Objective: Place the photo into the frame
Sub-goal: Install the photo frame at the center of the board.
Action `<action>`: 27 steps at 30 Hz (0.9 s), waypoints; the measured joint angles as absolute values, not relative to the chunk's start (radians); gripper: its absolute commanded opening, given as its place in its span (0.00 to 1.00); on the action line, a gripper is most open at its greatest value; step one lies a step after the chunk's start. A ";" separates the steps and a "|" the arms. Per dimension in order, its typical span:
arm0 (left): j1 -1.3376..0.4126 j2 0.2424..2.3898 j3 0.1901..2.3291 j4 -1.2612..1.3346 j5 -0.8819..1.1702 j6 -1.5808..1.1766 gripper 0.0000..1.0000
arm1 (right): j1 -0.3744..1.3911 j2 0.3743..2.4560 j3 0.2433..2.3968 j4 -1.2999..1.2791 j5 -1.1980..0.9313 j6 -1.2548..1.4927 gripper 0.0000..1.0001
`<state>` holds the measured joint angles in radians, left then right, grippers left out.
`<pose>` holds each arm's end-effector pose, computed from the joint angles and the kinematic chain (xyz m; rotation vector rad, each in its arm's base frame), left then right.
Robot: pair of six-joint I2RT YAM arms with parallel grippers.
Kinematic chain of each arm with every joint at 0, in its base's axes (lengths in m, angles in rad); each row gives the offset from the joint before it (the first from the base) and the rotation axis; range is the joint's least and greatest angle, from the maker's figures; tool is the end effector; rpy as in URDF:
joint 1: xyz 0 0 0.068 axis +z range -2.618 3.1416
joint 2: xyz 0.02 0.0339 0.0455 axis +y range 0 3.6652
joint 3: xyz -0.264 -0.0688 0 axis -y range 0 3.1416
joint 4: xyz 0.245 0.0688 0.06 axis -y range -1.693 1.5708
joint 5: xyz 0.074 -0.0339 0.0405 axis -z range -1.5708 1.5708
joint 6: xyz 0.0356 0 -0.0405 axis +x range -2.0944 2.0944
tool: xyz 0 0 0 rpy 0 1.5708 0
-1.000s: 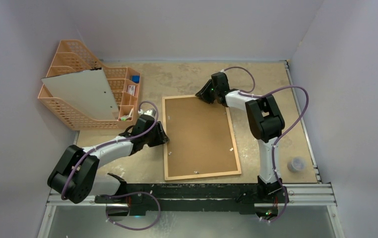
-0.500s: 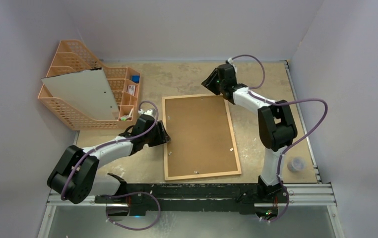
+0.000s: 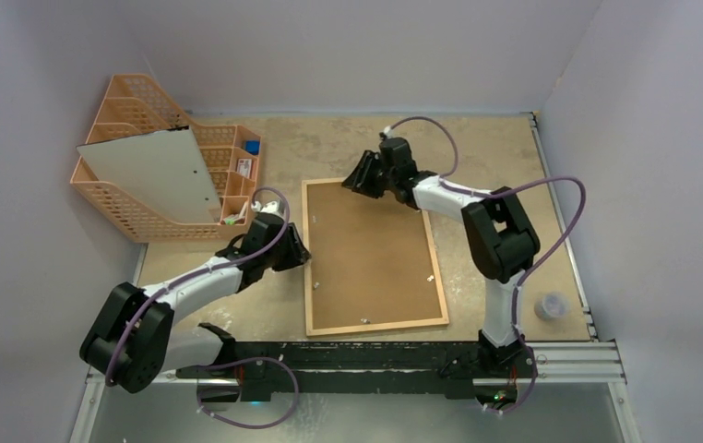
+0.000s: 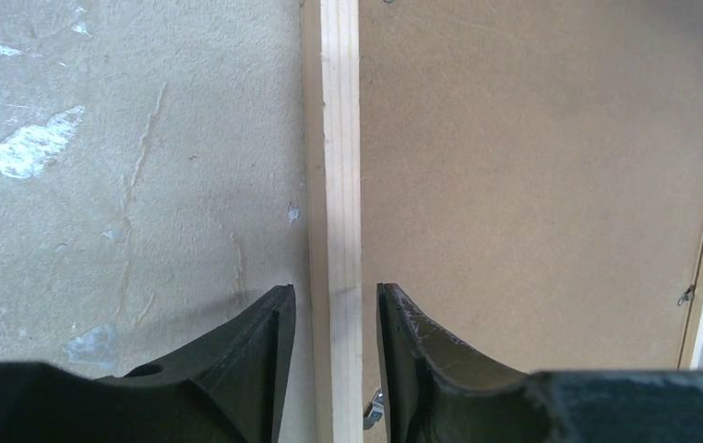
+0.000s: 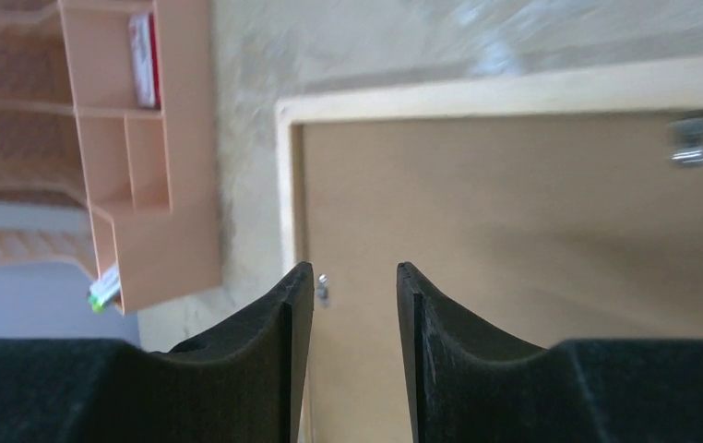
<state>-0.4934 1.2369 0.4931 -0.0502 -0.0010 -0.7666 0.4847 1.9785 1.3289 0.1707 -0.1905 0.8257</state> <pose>0.2037 -0.1095 0.1630 -0.3340 2.4262 -0.5894 0.3975 0.2169 0.2052 0.2466 2.1826 0.9779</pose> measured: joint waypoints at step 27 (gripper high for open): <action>-0.492 1.283 0.486 -0.010 0.009 -0.770 0.23 | 0.657 2.172 1.410 0.215 -0.276 0.924 0.26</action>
